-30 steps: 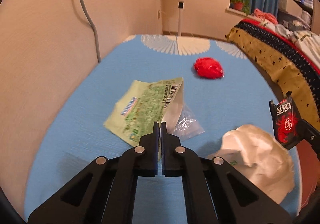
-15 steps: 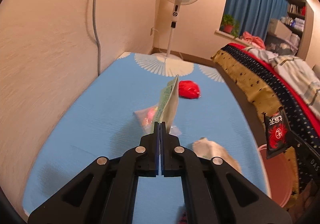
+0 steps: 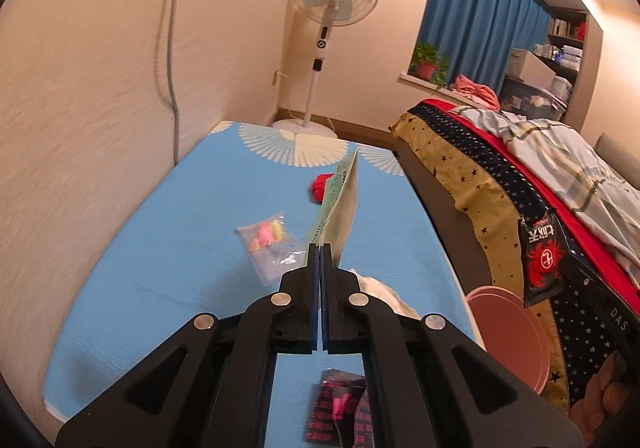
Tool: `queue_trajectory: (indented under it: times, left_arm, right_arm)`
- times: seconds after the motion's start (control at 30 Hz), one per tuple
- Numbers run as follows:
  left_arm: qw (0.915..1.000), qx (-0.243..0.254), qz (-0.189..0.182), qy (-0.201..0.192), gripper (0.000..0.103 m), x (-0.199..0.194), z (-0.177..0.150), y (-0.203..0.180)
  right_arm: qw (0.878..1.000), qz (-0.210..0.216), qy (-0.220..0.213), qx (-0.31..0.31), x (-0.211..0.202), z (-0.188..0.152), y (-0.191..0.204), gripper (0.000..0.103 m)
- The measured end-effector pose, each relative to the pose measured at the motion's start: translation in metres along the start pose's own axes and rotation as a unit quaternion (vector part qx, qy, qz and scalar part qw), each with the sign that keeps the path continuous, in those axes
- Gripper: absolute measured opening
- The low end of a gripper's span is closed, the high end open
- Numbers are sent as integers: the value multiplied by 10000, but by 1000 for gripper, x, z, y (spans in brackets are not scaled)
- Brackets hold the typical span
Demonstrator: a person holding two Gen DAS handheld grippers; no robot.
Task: Collect trash
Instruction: 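Carry the green wrapper in left tool while right tool carries the red-black packet to the bin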
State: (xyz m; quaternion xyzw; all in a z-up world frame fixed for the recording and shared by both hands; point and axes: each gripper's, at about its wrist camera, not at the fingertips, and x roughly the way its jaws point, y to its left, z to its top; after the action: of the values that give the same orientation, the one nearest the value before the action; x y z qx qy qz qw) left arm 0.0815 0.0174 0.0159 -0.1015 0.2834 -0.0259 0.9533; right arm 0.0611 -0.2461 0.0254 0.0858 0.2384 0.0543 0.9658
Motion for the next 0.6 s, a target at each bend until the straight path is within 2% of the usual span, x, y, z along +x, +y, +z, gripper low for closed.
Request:
queue_trajectory:
  times: [0.27, 0.6]
  left_arm:
    - [9996, 160, -250, -20, 0, -2, -2, -23]
    - [9965, 346, -757, 23, 0, -1, -11, -61]
  right_arm:
    - [9995, -243, -167, 102, -21, 6, -16, 7]
    - [9964, -744, -297, 260, -40, 15, -47, 7]
